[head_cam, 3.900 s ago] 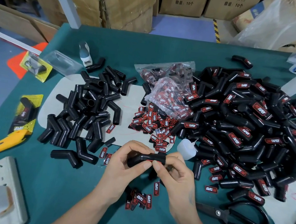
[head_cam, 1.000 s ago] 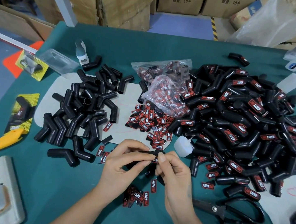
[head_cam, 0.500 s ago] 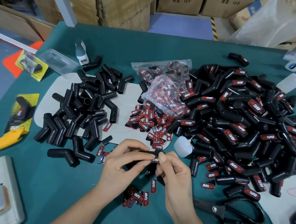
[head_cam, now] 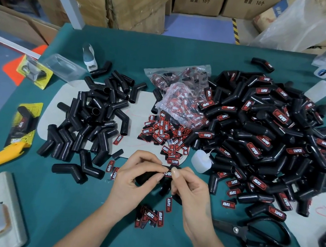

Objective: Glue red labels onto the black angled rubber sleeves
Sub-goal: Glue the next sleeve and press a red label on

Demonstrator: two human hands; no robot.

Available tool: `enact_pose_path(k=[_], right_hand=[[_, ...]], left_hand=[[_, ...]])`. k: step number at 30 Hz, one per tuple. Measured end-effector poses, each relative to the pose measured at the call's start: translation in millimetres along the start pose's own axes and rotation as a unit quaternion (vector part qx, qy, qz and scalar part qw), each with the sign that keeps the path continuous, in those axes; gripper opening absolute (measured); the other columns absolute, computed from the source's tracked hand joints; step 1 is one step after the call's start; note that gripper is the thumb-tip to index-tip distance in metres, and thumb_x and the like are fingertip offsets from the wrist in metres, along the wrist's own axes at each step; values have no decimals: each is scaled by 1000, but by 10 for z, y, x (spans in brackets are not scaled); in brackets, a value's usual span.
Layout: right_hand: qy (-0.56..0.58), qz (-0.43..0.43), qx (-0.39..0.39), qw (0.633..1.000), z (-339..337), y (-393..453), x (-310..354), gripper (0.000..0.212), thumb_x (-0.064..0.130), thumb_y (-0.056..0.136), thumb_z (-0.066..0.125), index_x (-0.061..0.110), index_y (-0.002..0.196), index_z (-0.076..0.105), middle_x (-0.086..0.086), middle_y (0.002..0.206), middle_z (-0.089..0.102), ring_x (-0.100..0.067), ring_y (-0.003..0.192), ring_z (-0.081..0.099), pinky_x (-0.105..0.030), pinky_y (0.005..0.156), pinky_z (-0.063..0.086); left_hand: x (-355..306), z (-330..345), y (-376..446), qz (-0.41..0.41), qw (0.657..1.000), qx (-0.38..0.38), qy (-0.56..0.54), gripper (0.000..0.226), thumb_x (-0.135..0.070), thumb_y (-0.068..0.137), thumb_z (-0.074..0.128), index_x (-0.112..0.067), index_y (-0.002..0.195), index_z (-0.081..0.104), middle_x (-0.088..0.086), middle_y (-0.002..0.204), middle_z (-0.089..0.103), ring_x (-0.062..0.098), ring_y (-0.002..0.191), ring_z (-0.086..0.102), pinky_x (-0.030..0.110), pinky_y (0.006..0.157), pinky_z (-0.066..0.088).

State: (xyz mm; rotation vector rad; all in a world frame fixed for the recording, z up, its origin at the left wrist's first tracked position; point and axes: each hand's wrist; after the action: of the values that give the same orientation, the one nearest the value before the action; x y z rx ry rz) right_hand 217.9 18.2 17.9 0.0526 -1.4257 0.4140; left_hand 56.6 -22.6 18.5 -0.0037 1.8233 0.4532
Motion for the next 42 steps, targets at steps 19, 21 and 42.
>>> enact_pose_path(k=[19,21,42], right_hand=[[4,24,22,999,-12,-17,43,32,53,96,65,28,77,73,0,70,43,-13,68,40,-22,64,36],[1,16,27,1000,-13,-18,51,33,52,96,65,27,76,72,0,71,44,-14,69,42,-27,66,37],[-120,-87,2,989,15,-35,75,16,45,98,61,45,93,76,19,82,55,-2,78,54,-15,74,41]], left_hand=[[-13,-59,41,-4,1000,24,11,20,-9,93,76,-16,110,82,-2,109,64,18,94,67,25,84,53],[-29,-61,44,-28,999,24,-18,20,-9,93,76,-16,110,83,-3,108,65,18,90,67,26,79,57],[7,-89,33,12,996,64,58,26,-12,99,66,-17,120,80,3,109,59,22,93,64,27,84,51]])
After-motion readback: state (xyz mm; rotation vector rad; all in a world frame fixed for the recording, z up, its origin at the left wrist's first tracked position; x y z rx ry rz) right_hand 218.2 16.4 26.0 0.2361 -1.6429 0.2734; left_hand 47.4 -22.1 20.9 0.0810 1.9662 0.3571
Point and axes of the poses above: each hand's wrist, its own y-axis towards the middle knuckle, its own z-axis out of the palm, x = y × z
